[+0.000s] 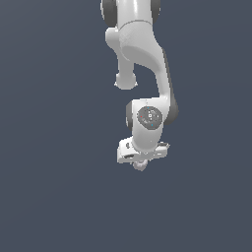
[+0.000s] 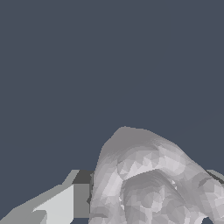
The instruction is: Pick up the object and move it to a goal position.
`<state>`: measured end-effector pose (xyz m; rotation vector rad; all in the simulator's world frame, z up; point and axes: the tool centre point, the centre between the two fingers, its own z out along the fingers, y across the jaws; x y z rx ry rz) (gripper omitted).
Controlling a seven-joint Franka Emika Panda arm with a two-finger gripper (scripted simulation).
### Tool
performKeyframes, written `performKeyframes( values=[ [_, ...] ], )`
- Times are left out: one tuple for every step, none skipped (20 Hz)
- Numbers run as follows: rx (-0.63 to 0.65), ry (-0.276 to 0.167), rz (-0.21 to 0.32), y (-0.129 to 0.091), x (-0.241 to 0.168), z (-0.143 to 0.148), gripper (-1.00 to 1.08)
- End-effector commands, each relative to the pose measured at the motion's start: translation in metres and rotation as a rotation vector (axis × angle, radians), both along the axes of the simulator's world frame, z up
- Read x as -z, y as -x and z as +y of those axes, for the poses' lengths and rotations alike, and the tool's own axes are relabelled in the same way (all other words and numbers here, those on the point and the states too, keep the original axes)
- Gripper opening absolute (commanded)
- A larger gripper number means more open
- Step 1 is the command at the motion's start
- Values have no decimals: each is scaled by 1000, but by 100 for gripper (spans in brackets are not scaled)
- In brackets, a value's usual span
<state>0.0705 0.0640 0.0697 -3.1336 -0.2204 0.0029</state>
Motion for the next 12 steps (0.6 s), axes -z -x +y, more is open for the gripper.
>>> performKeyframes(
  values=[
    [1,0,-2,1,-12,-10,-100],
    [1,0,-2,2,-18,-16,-100],
    [1,0,-2,2,-24,-21,-100],
    [1,0,-2,3,-32,-28,-100],
    [1,0,-2,4,-40,-35,-100],
    [1,0,-2,5,-48,-42,-100],
    [1,0,-2,6,-57,-50,-100],
    [1,0,-2,7,-67,-58,-100],
    [1,0,-2,8,-76,-66,-100],
    [1,0,-2,9,-86,-74,-100],
    [1,0,-2,10,-95,-82,-100],
    [1,-1,-2,11,-105,-90,-100]
  ],
)
